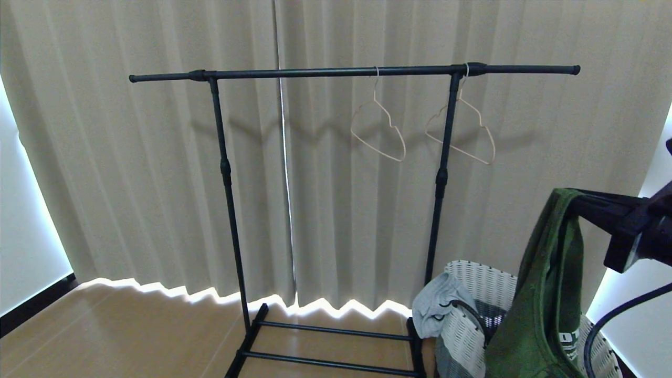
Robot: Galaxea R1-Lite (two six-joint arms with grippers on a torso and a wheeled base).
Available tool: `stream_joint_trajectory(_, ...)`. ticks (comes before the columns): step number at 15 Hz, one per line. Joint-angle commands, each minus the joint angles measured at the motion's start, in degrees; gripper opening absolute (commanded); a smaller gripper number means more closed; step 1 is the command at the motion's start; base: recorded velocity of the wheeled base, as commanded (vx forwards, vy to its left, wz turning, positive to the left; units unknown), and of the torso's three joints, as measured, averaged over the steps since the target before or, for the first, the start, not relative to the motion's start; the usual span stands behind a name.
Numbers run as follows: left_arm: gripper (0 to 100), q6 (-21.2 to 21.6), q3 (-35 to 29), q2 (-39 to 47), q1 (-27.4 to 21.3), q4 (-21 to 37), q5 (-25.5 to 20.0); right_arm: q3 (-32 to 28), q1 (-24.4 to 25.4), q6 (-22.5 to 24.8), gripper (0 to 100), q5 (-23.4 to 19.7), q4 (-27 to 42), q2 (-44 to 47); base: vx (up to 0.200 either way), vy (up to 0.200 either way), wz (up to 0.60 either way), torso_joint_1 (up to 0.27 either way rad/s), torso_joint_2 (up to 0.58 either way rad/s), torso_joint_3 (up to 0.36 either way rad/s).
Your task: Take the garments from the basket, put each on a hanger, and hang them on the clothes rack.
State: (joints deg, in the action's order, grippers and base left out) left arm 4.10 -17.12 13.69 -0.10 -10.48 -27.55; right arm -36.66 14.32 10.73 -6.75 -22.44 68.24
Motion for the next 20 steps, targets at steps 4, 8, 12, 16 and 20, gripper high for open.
stream_joint_trajectory(4, 100, -1.55, -16.72, 37.37, -11.59, -9.29, -2.77, -6.32, 7.82, -4.22, 0, -0.19, -3.66, 7.69, 0.000, 0.000, 0.00, 0.000, 0.00, 0.000)
stream_joint_trajectory(8, 100, -1.28, -17.60, 50.65, -30.49, -15.62, 9.80, -8.17, 10.81, -5.19, 0, -0.28, -5.15, 9.80, 0.000, 0.000, 0.00, 0.000, 0.00, 0.000)
stream_joint_trajectory(12, 100, -4.62, -19.97, 71.65, -49.74, -28.36, 23.51, -9.40, 15.38, -8.88, 0, -0.28, -10.60, 14.02, 0.000, 0.000, 0.00, 0.000, 0.00, 0.000)
stream_joint_trajectory(16, 100, -9.19, -34.39, 89.49, -55.54, -30.65, 25.44, -9.22, 17.76, -12.40, 0, -2.04, -13.77, 15.25, 0.000, 0.000, 0.00, 0.000, 0.00, 0.000)
stream_joint_trajectory(20, 100, -12.89, -42.30, 96.44, -55.80, -31.00, 25.79, -9.31, 18.20, -12.57, 0, -2.12, -13.77, 15.52, 0.000, 0.000, 0.00, 0.000, 0.00, 0.000)
